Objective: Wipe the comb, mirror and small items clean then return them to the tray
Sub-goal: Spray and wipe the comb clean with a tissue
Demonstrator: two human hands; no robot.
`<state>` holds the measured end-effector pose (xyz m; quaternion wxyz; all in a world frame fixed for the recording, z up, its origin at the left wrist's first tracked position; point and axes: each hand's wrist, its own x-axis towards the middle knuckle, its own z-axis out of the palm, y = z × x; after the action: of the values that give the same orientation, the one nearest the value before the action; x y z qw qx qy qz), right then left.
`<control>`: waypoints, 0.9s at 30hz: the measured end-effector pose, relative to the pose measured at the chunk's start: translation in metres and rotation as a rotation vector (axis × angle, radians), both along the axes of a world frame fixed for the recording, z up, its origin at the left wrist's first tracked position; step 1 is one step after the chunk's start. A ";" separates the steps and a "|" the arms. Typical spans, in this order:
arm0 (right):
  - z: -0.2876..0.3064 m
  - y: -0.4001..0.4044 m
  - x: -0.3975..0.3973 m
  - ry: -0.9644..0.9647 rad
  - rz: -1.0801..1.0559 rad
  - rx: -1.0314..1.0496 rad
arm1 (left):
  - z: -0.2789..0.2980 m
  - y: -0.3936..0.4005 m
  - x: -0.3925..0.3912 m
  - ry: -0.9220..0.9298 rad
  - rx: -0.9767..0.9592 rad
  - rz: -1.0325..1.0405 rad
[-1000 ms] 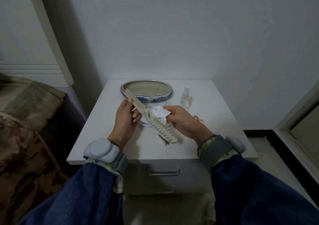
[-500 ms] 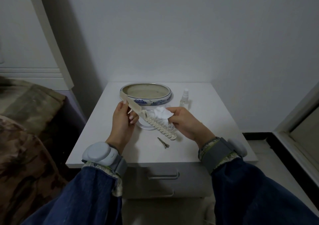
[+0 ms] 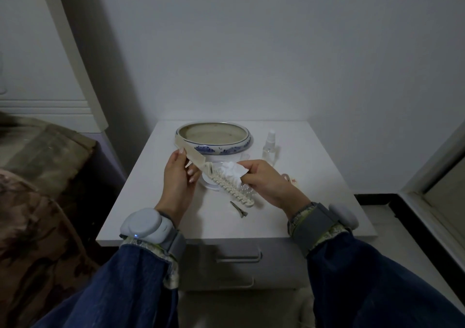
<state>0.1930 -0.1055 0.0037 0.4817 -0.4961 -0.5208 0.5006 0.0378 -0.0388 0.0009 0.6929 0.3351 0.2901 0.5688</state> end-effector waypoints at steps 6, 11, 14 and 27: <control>0.000 0.002 -0.003 0.005 -0.009 0.040 | 0.000 -0.001 0.002 0.034 0.008 -0.003; 0.002 0.000 0.000 0.002 0.008 0.041 | 0.002 -0.002 0.002 0.012 0.006 -0.028; 0.006 -0.001 0.002 0.061 0.027 0.064 | 0.004 -0.002 0.002 -0.010 0.002 -0.028; 0.011 -0.004 0.011 0.030 0.033 -0.018 | 0.001 0.002 -0.001 -0.003 -0.012 0.011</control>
<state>0.2040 -0.1099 0.0148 0.4766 -0.4840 -0.5174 0.5205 0.0363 -0.0373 0.0020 0.6922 0.3287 0.2943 0.5712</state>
